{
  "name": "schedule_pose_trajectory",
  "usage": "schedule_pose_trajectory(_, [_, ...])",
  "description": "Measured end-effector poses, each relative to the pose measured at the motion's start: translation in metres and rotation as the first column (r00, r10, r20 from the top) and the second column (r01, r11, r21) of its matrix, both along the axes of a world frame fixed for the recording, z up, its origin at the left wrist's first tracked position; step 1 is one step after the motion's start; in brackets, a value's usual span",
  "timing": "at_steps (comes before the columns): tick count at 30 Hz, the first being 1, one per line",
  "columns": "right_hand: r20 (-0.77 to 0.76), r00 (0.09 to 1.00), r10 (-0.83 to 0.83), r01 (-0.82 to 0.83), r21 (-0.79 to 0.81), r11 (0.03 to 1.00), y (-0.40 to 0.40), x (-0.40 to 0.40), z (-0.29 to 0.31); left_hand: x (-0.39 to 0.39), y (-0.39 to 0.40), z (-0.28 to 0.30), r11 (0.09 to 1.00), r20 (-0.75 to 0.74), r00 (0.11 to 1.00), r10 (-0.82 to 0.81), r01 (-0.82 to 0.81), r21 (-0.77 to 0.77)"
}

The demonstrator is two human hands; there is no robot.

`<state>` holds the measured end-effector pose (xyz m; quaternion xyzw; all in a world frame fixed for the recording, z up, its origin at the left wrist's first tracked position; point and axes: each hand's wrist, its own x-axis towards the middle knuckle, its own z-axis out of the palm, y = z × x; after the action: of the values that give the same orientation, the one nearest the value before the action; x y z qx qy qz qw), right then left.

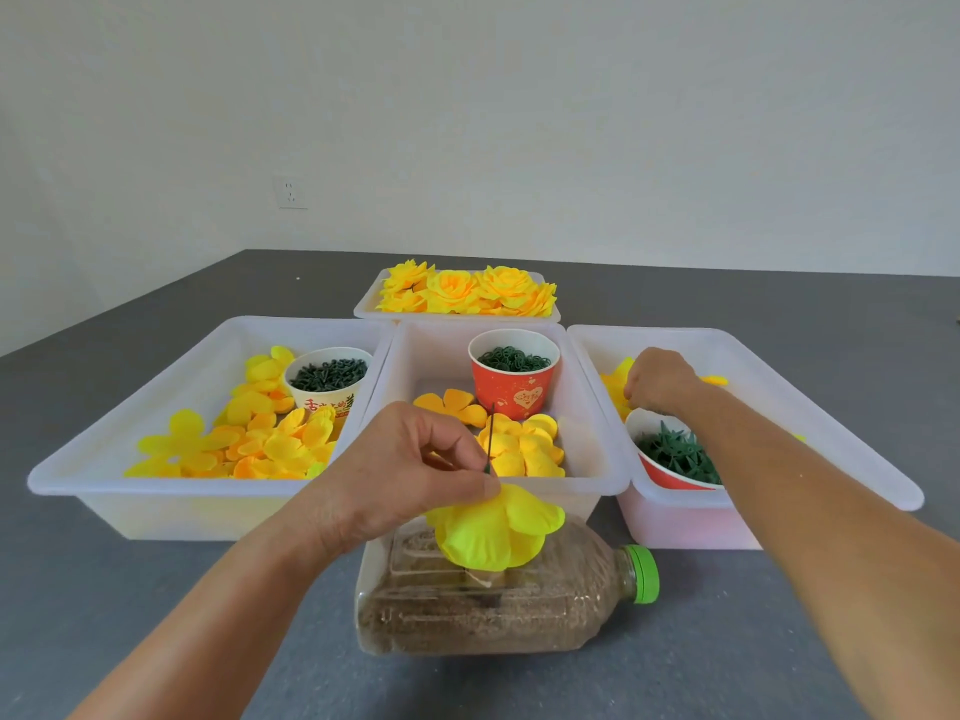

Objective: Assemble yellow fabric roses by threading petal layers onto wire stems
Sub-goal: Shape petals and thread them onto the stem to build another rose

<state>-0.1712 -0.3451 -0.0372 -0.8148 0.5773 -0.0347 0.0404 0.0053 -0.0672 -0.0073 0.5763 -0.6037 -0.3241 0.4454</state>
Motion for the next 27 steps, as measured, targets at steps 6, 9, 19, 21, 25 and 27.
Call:
schedule_pose_trajectory(6, [-0.063,0.996,-0.061,0.051,-0.147,0.988,0.001,-0.006,0.011,0.001,0.000,0.000,1.000,0.005,1.000,-0.006,0.006,-0.008])
schedule_pose_trajectory(9, [0.232,0.972,-0.027,0.071,-0.183,0.981,0.002,-0.013,0.019,0.001,-0.001,-0.001,1.000,0.010,1.000,0.001,-0.001,-0.008])
schedule_pose_trajectory(19, [0.942,0.125,-0.311,-0.082,0.322,0.943,0.034,-0.030,0.023,-0.003,0.001,0.001,0.999,0.013,0.999,0.033,-0.033,-0.014])
schedule_pose_trajectory(21, [0.929,0.050,-0.366,-0.133,0.369,0.920,0.040,-0.030,0.022,-0.004,0.002,0.002,0.999,0.014,0.999,0.038,-0.038,-0.010])
schedule_pose_trajectory(25, [0.901,-0.053,-0.431,-0.203,0.412,0.888,0.047,-0.030,0.016,-0.004,0.002,0.002,0.999,0.020,0.999,0.044,-0.044,-0.009])
schedule_pose_trajectory(27, [0.886,-0.106,-0.452,-0.213,0.424,0.881,0.050,-0.028,0.014,-0.004,0.002,0.001,0.999,0.021,0.999,0.049,-0.049,-0.007])
